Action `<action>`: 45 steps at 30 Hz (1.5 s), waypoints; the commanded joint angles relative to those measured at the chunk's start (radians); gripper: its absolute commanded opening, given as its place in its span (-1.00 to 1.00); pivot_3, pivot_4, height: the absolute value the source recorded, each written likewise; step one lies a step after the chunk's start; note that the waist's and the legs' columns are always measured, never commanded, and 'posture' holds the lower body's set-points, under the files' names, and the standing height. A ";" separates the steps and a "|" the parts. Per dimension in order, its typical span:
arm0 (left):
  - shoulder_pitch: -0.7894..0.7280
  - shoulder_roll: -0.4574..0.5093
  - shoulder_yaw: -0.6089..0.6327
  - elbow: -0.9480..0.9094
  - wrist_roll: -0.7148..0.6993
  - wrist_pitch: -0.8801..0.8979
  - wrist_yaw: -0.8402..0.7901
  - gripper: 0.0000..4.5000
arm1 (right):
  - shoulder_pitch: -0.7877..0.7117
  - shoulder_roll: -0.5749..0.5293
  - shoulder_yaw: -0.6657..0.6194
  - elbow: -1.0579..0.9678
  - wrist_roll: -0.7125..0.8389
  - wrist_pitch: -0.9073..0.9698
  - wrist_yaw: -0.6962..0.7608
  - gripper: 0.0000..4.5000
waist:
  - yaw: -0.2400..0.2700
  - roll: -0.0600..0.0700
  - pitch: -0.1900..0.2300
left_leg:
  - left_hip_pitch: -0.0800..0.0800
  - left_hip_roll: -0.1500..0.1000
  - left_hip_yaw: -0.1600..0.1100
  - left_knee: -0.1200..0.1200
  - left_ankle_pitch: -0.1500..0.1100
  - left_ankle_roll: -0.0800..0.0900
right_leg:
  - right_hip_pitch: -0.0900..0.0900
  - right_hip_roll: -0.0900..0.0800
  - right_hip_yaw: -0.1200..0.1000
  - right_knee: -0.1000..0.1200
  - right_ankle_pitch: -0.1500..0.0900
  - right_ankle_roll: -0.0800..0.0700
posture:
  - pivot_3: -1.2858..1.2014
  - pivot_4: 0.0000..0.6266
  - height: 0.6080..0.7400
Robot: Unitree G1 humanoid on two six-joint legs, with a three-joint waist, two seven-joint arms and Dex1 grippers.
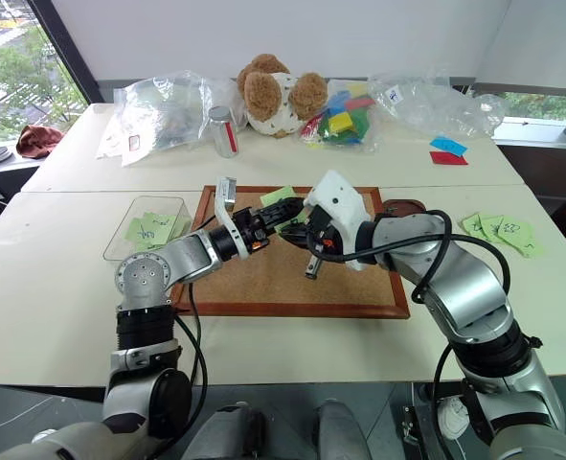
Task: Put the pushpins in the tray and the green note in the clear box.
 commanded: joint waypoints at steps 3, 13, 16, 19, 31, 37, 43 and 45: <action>-0.012 -0.017 0.008 -0.003 -0.074 0.004 0.030 0.74 | -0.033 -0.009 -0.012 -0.038 0.027 0.013 -0.002 -1.00 | 0.000 0.000 0.000 | 0.000 0.000 0.000 0.000 0.000 0.000 | 0.000 0.000 0.000 0.000 0.000 0.000 | 0.03 -0.52 1.00; 0.020 -0.025 0.011 -0.015 -0.160 0.011 0.104 -0.99 | -0.054 -0.017 -0.033 -0.026 0.042 0.039 -0.018 -1.00 | -0.001 0.000 0.000 | 0.000 0.000 0.000 0.000 0.000 0.000 | 0.000 0.000 0.000 0.000 0.000 0.000 | 0.03 -0.52 1.00; 0.033 -0.023 0.007 -0.017 -0.180 0.005 0.124 -0.99 | -0.063 -0.022 -0.043 -0.022 0.050 0.051 -0.023 -1.00 | 0.000 0.000 0.000 | 0.000 0.000 0.000 0.000 0.000 0.000 | 0.000 0.000 0.000 0.000 0.000 0.000 | 0.03 -0.52 1.00; 0.049 -0.019 0.006 -0.012 -0.188 -0.007 0.137 -0.99 | -0.076 -0.022 -0.055 -0.020 0.061 0.069 -0.028 -1.00 | 0.000 0.000 0.000 | 0.000 0.000 0.000 0.000 0.000 0.000 | 0.000 0.000 0.000 0.000 0.000 0.000 | 0.03 -0.52 1.00; 0.059 0.054 -0.018 0.040 -0.160 -0.061 0.080 -0.99 | -0.136 -0.043 -0.106 -0.014 0.112 0.143 -0.048 -1.00 | 0.000 0.000 0.000 | 0.000 0.000 0.000 0.000 0.000 -0.001 | 0.000 0.000 0.000 0.000 0.000 0.000 | 0.03 -0.52 1.00; 0.051 0.060 -0.001 0.040 -0.190 -0.085 0.095 -0.99 | -0.146 -0.075 -0.167 0.139 0.057 0.111 -0.101 -1.00 | 0.002 0.000 0.000 | 0.000 0.000 0.000 0.000 0.000 0.000 | 0.000 0.000 0.000 0.000 0.000 0.000 | 0.03 -0.52 1.00; 0.048 0.054 0.018 0.009 -0.244 -0.088 0.142 -0.99 | -0.135 -0.087 -0.199 0.520 -0.075 -0.062 -0.186 -1.00 | 0.001 -0.001 0.000 | 0.000 0.000 0.000 0.000 0.000 -0.001 | 0.000 0.000 0.000 0.000 0.000 0.000 | 0.03 -0.52 1.00; 0.049 0.052 0.017 0.001 -0.258 -0.090 0.157 -0.99 | -0.141 -0.089 -0.190 0.627 -0.114 -0.131 -0.192 -1.00 | 0.000 -0.001 0.000 | 0.000 0.000 0.001 0.000 0.001 -0.001 | 0.000 0.000 0.000 0.000 0.000 0.000 | 0.03 -0.52 1.00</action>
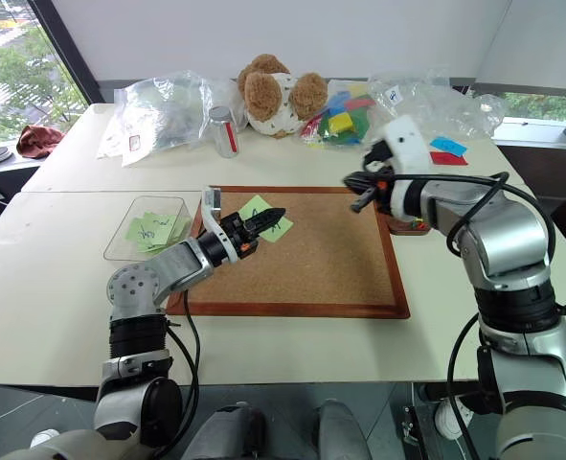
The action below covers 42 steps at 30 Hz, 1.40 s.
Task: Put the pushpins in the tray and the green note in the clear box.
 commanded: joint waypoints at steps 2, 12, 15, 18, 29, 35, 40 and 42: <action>-0.011 -0.003 -0.002 -0.055 -0.054 -0.016 0.024 -0.99 | -0.035 0.005 -0.025 0.262 -0.084 -0.180 -0.024 -1.00 | -0.001 0.000 0.000 | 0.000 0.000 0.000 0.000 0.000 0.000 | 0.000 0.000 0.000 0.000 0.000 0.000 | 0.03 -0.52 1.00; 0.007 -0.002 -0.016 -0.082 -0.060 -0.047 0.037 -0.99 | -0.088 0.066 -0.023 0.677 -0.166 -0.412 -0.009 -1.00 | -0.004 0.000 0.000 | 0.000 0.000 0.001 0.000 0.001 -0.001 | 0.000 0.001 0.001 0.001 0.000 0.000 | 0.03 -0.52 1.00; 0.012 0.001 -0.020 -0.089 -0.060 -0.051 0.037 -0.99 | -0.099 0.072 -0.030 0.719 -0.168 -0.432 0.004 -1.00 | -0.003 0.000 0.000 | 0.000 0.000 0.001 0.000 0.001 -0.001 | 0.000 0.001 0.001 0.001 0.000 0.000 | 0.03 -0.52 1.00; 0.016 0.005 -0.025 -0.092 -0.061 -0.056 0.038 -1.00 | -0.103 0.073 -0.033 0.752 -0.173 -0.447 0.012 -0.74 | -0.002 0.000 0.000 | 0.000 0.000 0.001 0.000 0.001 -0.001 | 0.000 0.001 0.001 0.001 0.000 0.000 | 0.03 -0.52 1.00; 0.026 0.028 -0.037 -0.108 -0.069 -0.066 0.041 -1.00 | -0.122 0.055 -0.062 0.726 -0.175 -0.438 0.033 0.96 | -0.004 0.000 0.000 | 0.001 0.000 0.001 0.000 0.001 -0.001 | 0.000 0.001 0.001 0.001 0.000 0.000 | 0.03 -0.52 1.00; 0.018 0.045 -0.042 -0.134 -0.059 -0.091 0.047 -1.00 | -0.101 0.023 -0.076 0.537 -0.144 -0.340 0.096 0.96 | -0.002 0.000 0.000 | 0.000 0.000 0.001 0.000 0.001 -0.001 | 0.000 0.001 0.001 0.001 0.000 0.000 | 0.03 -0.52 1.00; 0.019 0.066 -0.026 -0.221 -0.085 -0.123 0.100 -1.00 | -0.028 -0.025 -0.059 0.215 -0.027 -0.218 0.275 0.96 | 0.000 0.000 0.000 | 0.000 0.000 0.000 0.000 0.001 -0.001 | 0.000 0.001 0.000 0.001 0.000 0.000 | 0.03 -0.52 1.00; 0.021 0.075 -0.007 -0.265 -0.114 -0.142 0.149 -1.00 | 0.007 -0.047 -0.052 0.087 0.029 -0.191 0.352 0.96 | -0.001 0.000 0.000 | 0.000 0.000 0.000 0.000 0.001 -0.001 | 0.000 0.001 0.000 0.001 0.000 0.000 | 0.03 -0.52 1.00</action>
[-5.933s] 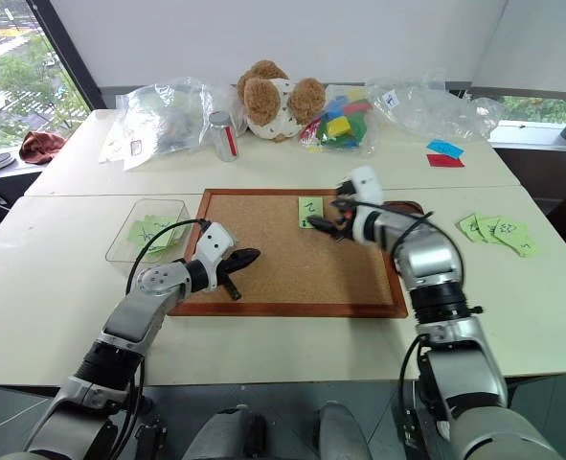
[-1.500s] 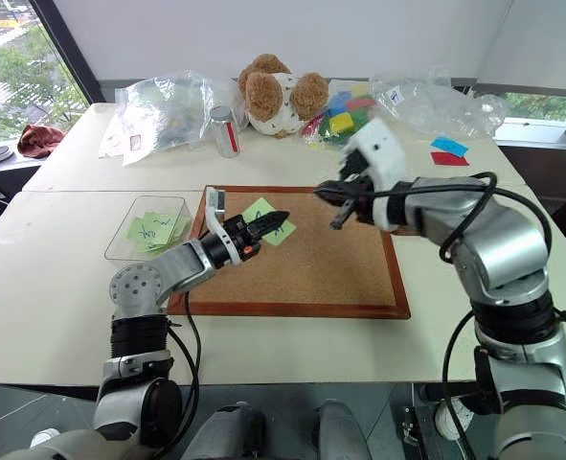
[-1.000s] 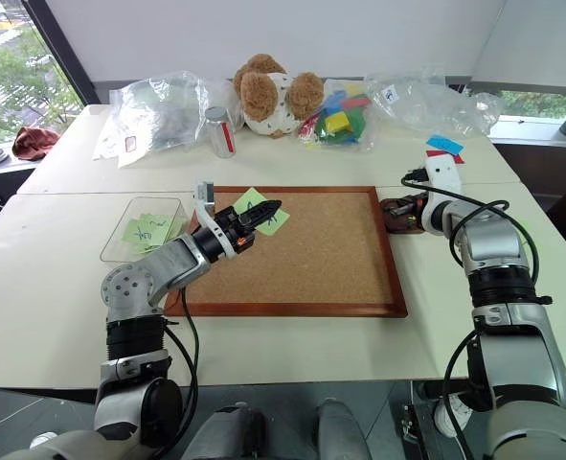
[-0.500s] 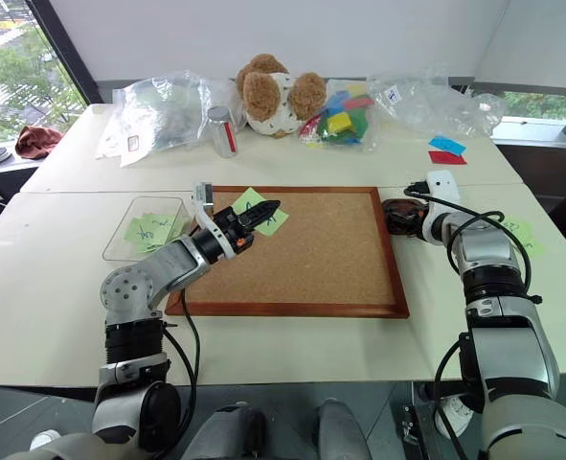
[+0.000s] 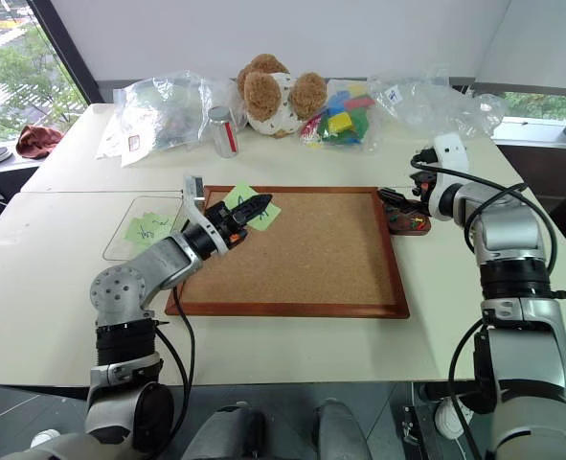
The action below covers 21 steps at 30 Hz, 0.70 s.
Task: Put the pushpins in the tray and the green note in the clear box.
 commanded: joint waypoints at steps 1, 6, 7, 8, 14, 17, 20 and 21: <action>-0.011 0.017 0.036 -0.107 -0.076 -0.050 0.079 -1.00 | 0.034 -0.040 0.004 -0.229 0.110 0.044 0.130 0.96 | 0.000 0.000 0.000 | 0.000 0.000 0.000 0.000 0.000 0.000 | 0.000 0.000 0.000 0.000 0.000 0.000 | 0.03 -0.52 1.00; -0.011 0.087 0.103 -0.202 -0.143 -0.145 0.241 -1.00 | 0.069 -0.041 0.015 -0.457 0.259 0.119 0.231 0.96 | -0.002 0.000 0.000 | 0.001 0.001 0.000 0.000 0.000 0.000 | 0.000 0.000 0.000 0.001 0.000 0.000 | 0.03 -0.52 1.00; -0.013 0.124 0.118 -0.211 -0.136 -0.156 0.257 -1.00 | 0.073 -0.040 0.027 -0.480 0.269 0.121 0.241 0.96 | 0.000 0.000 0.000 | 0.001 0.001 0.000 0.000 0.000 0.000 | 0.000 0.000 0.000 0.001 0.000 0.000 | 0.03 -0.52 1.00; -0.015 0.162 0.130 -0.215 -0.131 -0.165 0.269 -1.00 | 0.077 -0.039 0.038 -0.498 0.277 0.122 0.247 0.96 | 0.000 0.000 0.000 | 0.001 0.001 0.000 0.000 0.000 0.000 | 0.000 0.000 0.000 0.001 0.000 0.000 | 0.03 -0.52 1.00; -0.016 0.448 0.139 -0.111 0.010 -0.152 0.235 -1.00 | 0.070 -0.012 0.078 -0.507 0.276 0.105 0.228 0.96 | 0.001 0.000 0.000 | 0.001 0.000 -0.001 0.000 0.000 0.000 | 0.000 0.000 0.000 0.001 0.000 0.000 | 0.03 -0.52 1.00; -0.001 0.550 0.092 -0.027 0.100 -0.142 0.128 -1.00 | 0.071 -0.008 0.093 -0.506 0.267 0.090 0.220 0.96 | 0.002 -0.001 0.000 | 0.001 0.000 -0.001 0.000 0.000 0.000 | 0.000 0.000 0.000 0.001 0.000 0.000 | 0.03 -0.52 1.00; 0.008 0.608 0.043 0.044 0.196 -0.138 0.032 -1.00 | 0.073 -0.005 0.099 -0.506 0.265 0.085 0.207 0.96 | 0.003 -0.001 0.000 | 0.001 0.000 -0.001 0.000 0.000 0.000 | 0.000 0.000 0.000 0.000 0.000 0.000 | 0.03 -0.52 1.00; 0.007 0.617 0.025 0.063 0.225 -0.141 0.001 -1.00 | 0.079 -0.007 0.101 -0.511 0.264 0.082 0.202 0.96 | 0.003 -0.001 0.000 | 0.001 0.000 -0.001 0.000 0.000 0.000 | 0.000 0.000 0.000 0.000 0.000 0.000 | 0.03 -0.52 1.00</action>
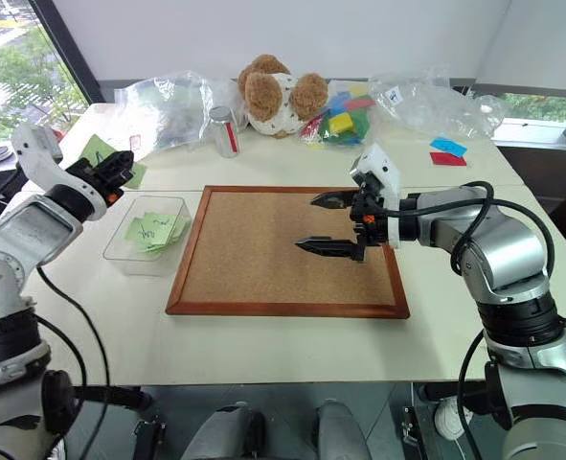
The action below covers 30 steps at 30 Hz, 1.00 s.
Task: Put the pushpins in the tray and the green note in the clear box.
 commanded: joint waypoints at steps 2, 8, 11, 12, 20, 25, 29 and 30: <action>-0.012 0.041 -0.083 0.081 0.140 0.004 -0.140 -1.00 | 0.010 0.000 -0.011 -0.038 -0.002 -0.024 -0.023 0.96 | 0.000 0.000 0.000 | 0.000 0.000 0.000 0.000 0.000 0.000 | 0.000 0.000 0.000 0.000 0.000 0.000 | 0.03 -0.52 1.00; -0.014 0.075 -0.153 0.161 0.298 0.027 -0.221 -1.00 | 0.028 -0.006 -0.020 -0.058 -0.002 -0.028 -0.052 0.96 | -0.005 0.000 0.000 | -0.001 0.000 0.000 -0.001 0.000 0.000 | -0.001 0.000 0.000 0.000 0.000 0.000 | 0.03 -0.52 1.00; -0.010 0.092 -0.182 0.167 0.368 0.022 -0.278 -0.89 | 0.037 -0.009 -0.022 -0.064 -0.003 -0.030 -0.065 0.99 | -0.005 0.000 0.000 | -0.001 0.000 0.000 -0.001 0.000 0.000 | -0.001 0.000 0.000 0.000 0.000 0.000 | 0.03 -0.52 1.00; -0.013 0.090 -0.180 0.170 0.379 0.022 -0.292 -0.77 | 0.038 -0.011 -0.021 -0.063 -0.005 -0.032 -0.067 1.00 | -0.004 0.000 0.000 | -0.001 0.000 0.000 -0.001 0.000 0.000 | -0.002 0.000 0.000 0.000 0.000 0.000 | 0.03 -0.52 1.00; -0.030 0.128 -0.187 0.141 0.493 0.019 -0.403 0.95 | 0.035 -0.011 -0.019 -0.055 -0.003 -0.034 -0.078 1.00 | -0.003 0.000 0.000 | -0.001 0.000 0.000 -0.001 0.000 0.000 | -0.002 -0.001 0.000 0.000 0.000 0.000 | 0.03 -0.52 1.00; -0.038 0.165 -0.192 0.109 0.566 -0.029 -0.464 0.98 | 0.027 -0.014 -0.016 -0.041 -0.006 -0.039 -0.073 1.00 | -0.004 0.000 0.000 | -0.001 0.000 0.000 -0.001 0.000 0.000 | -0.002 -0.001 0.000 0.000 0.000 0.000 | 0.03 -0.52 1.00; -0.048 0.202 -0.190 0.075 0.601 -0.023 -0.501 0.98 | 0.021 -0.015 -0.013 -0.033 -0.007 -0.042 -0.068 1.00 | -0.004 0.000 0.000 | -0.002 0.000 0.000 -0.001 0.000 0.000 | -0.002 -0.001 0.000 0.000 0.000 0.000 | 0.03 -0.52 1.00; -0.049 0.206 -0.185 0.069 0.603 -0.016 -0.509 0.98 | 0.020 -0.015 -0.012 -0.032 -0.007 -0.042 -0.067 1.00 | -0.004 0.000 0.000 | -0.002 0.000 0.000 -0.001 0.000 0.001 | -0.002 -0.001 0.000 0.000 0.000 0.000 | 0.03 -0.52 1.00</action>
